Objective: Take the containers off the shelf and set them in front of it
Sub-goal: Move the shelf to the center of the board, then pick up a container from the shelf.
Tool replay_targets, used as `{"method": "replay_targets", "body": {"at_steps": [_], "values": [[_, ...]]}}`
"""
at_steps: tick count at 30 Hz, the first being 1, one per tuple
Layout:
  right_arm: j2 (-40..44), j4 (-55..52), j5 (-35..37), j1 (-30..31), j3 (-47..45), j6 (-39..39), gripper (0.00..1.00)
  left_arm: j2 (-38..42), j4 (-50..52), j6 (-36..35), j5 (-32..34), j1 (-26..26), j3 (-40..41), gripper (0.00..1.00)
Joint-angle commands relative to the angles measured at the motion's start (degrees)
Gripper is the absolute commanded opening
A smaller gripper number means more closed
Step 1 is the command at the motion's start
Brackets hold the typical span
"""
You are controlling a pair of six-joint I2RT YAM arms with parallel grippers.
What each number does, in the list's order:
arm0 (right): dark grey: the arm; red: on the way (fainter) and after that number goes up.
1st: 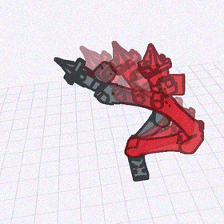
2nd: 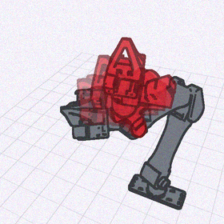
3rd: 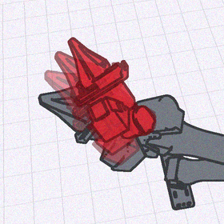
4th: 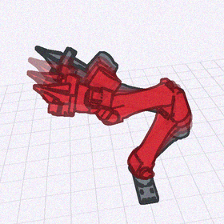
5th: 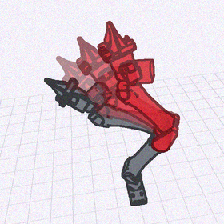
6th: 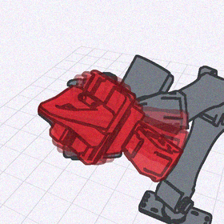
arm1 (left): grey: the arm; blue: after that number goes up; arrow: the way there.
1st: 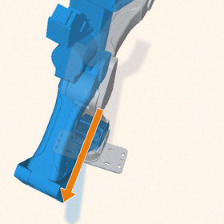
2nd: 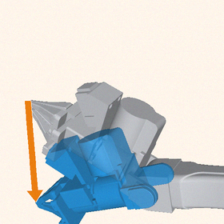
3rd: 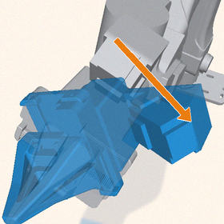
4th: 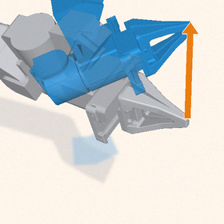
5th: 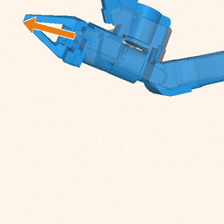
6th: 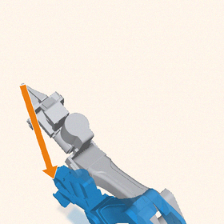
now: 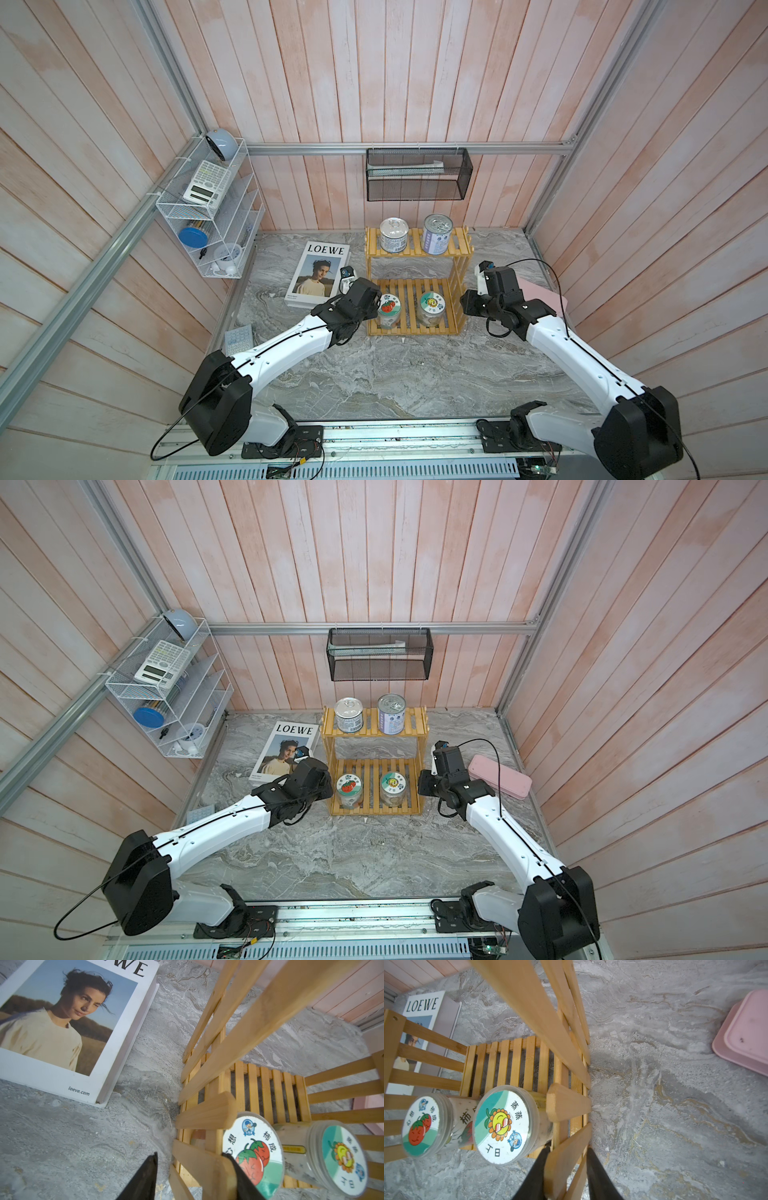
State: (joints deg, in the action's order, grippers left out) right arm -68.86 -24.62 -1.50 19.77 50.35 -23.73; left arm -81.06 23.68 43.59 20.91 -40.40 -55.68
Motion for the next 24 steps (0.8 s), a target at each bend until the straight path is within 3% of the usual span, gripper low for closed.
{"method": "replay_targets", "body": {"at_steps": [1, 5, 10, 16, 24], "values": [[0.93, -1.47, 0.51, -0.27, -0.57, -0.44, 0.46, -0.42, 10.51, -0.17, 3.35, 1.10, 2.34, 0.66], [1.61, -1.30, 0.66, -0.26, -0.60, -0.53, 0.69, 1.00, 10.76, -0.18, 4.16, 0.52, 1.91, 0.97], [3.61, -2.90, 1.92, -0.24, 0.35, 0.30, 0.98, 3.78, 11.80, -0.83, 6.94, -0.95, 0.82, 1.00], [6.22, -8.12, 4.58, -0.26, 3.90, 2.78, 0.98, 8.86, 12.61, -2.38, 8.95, -1.51, -0.75, 1.00], [9.38, -13.50, 4.65, -0.26, 12.20, 7.16, 0.98, 13.19, 12.21, -10.99, 9.89, -1.52, -5.35, 1.00]]}}
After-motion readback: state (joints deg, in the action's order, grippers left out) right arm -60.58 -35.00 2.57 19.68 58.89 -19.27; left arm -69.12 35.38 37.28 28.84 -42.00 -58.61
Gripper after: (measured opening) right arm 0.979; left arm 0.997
